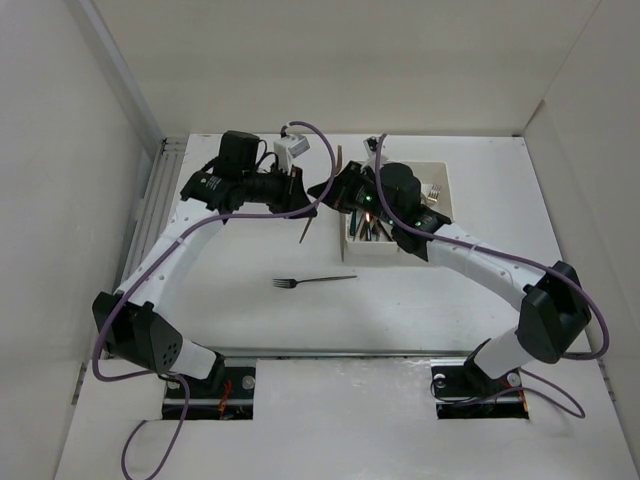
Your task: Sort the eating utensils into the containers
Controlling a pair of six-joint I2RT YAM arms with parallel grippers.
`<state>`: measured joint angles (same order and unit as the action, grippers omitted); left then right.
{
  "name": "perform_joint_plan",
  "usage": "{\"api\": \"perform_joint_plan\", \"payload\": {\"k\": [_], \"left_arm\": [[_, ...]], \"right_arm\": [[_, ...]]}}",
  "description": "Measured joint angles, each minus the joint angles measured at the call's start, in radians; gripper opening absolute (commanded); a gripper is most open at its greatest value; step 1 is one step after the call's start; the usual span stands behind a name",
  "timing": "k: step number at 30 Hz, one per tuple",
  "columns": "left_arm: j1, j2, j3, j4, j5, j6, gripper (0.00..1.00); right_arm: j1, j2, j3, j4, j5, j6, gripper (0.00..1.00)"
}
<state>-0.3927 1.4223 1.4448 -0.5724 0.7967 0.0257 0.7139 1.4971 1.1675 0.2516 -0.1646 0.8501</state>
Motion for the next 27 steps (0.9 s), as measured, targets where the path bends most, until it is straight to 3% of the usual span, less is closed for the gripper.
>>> {"api": "perform_joint_plan", "payload": {"k": [1,2,3,4,5,12,18,22,27], "left_arm": [[0.002,0.0,0.0,-0.005,-0.007,-0.002,0.08],[0.002,0.0,0.0,-0.006,-0.011,-0.002,0.23],[0.002,0.0,0.0,-0.007,-0.017,-0.003,0.63],[0.002,0.0,0.0,-0.001,-0.026,-0.003,0.78],[0.002,-0.002,0.0,0.006,-0.037,-0.006,1.0],[0.008,-0.006,-0.001,0.007,-0.195,-0.026,1.0],[0.068,-0.006,-0.001,0.008,-0.346,-0.047,1.0],[0.106,-0.006,-0.001,0.007,-0.501,-0.05,1.0],[0.128,-0.008,-0.001,0.006,-0.598,-0.047,1.0]], "right_arm": [[-0.001,0.006,0.0,0.002,-0.003,0.007,0.0],[-0.002,0.012,0.0,0.005,-0.008,0.01,0.0],[-0.002,0.015,0.0,0.01,-0.011,0.011,0.0],[-0.002,0.016,0.0,0.008,-0.012,0.011,0.0],[-0.002,0.016,0.0,0.006,-0.011,0.011,0.0],[-0.058,-0.047,0.021,-0.146,0.061,-0.1,0.0],[-0.249,-0.029,0.256,-0.476,0.195,-0.324,0.0],[-0.371,0.122,0.522,-0.736,0.338,-0.481,0.0],[-0.423,0.321,0.587,-0.906,0.492,-0.574,0.0]]}}
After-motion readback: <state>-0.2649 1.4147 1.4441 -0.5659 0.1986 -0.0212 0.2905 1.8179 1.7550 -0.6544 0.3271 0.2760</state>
